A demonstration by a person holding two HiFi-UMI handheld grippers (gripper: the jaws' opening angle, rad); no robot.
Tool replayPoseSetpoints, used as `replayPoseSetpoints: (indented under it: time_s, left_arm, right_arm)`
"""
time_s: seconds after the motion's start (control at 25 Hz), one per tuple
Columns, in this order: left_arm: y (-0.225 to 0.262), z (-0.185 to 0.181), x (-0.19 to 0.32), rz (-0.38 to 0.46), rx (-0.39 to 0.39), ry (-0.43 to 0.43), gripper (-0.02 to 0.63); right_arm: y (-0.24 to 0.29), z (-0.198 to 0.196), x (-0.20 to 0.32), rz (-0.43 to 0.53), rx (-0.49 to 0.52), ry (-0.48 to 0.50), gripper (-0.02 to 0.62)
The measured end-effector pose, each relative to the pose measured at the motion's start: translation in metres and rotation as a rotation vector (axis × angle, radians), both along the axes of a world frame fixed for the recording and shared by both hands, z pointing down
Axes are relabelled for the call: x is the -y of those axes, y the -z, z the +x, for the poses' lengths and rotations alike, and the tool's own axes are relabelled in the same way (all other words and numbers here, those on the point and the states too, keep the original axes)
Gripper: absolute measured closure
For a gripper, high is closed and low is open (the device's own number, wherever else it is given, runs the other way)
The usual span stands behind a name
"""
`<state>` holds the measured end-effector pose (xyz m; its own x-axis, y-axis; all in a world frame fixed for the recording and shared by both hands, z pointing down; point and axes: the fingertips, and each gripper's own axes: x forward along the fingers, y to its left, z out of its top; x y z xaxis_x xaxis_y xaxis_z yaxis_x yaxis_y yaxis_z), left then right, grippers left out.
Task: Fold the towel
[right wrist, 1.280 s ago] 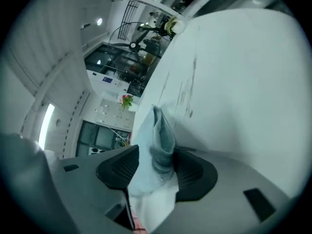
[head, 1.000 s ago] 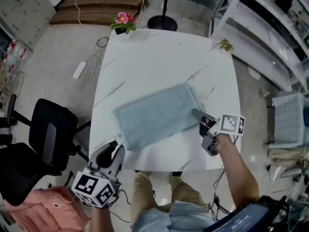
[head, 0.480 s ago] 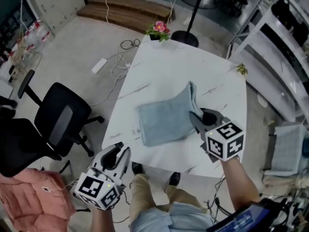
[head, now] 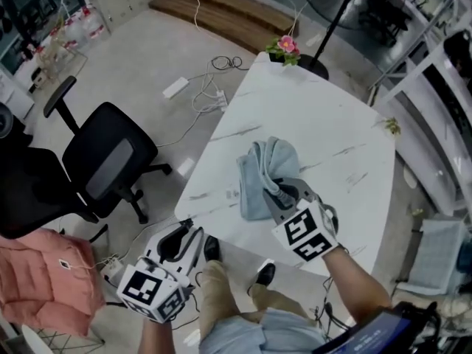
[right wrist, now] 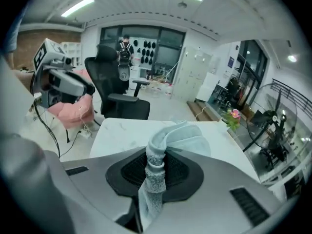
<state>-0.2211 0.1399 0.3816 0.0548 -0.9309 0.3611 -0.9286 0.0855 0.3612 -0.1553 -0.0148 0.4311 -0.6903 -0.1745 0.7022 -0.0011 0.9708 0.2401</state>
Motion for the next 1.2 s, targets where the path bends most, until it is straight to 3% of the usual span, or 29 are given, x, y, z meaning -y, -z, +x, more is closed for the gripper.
replayPoseSetpoints:
  time_s: [0.12, 0.48, 0.56, 0.64, 0.76, 0.88, 0.96, 1.04, 1.2]
  left_arm:
    - [-0.008, -0.005, -0.006, -0.013, -0.005, 0.008, 0.511]
    - [-0.022, -0.014, -0.007, -0.043, -0.017, 0.010, 0.511]
    - [-0.021, -0.014, -0.003, -0.043, -0.012, 0.003, 0.511]
    - [-0.019, -0.012, 0.003, -0.039, -0.009, -0.008, 0.511]
    - [-0.015, -0.004, 0.012, -0.035, -0.006, -0.031, 0.511]
    - [-0.012, 0.006, 0.023, -0.033, -0.003, -0.062, 0.511]
    - [-0.011, 0.014, 0.031, -0.032, -0.001, -0.087, 0.511]
    - [-0.012, 0.022, 0.039, -0.031, -0.001, -0.110, 0.511]
    - [-0.017, 0.038, 0.053, -0.027, 0.004, -0.160, 0.511]
  right_arm:
    - [-0.024, -0.007, -0.014, 0.047, -0.070, 0.078, 0.525]
    - [-0.085, -0.016, -0.039, 0.055, -0.178, 0.212, 0.506]
    - [-0.081, -0.017, -0.046, 0.029, -0.173, 0.246, 0.474]
    - [-0.065, -0.017, -0.054, -0.032, -0.134, 0.271, 0.397]
    - [-0.023, -0.014, -0.064, -0.124, -0.016, 0.292, 0.376]
    - [0.010, -0.005, -0.055, -0.206, 0.112, 0.236, 0.395]
    - [0.011, -0.001, -0.037, -0.203, 0.147, 0.168, 0.463]
    - [-0.009, 0.002, -0.027, -0.203, 0.118, 0.136, 0.482]
    - [-0.061, 0.012, -0.049, -0.192, -0.031, 0.227, 0.499]
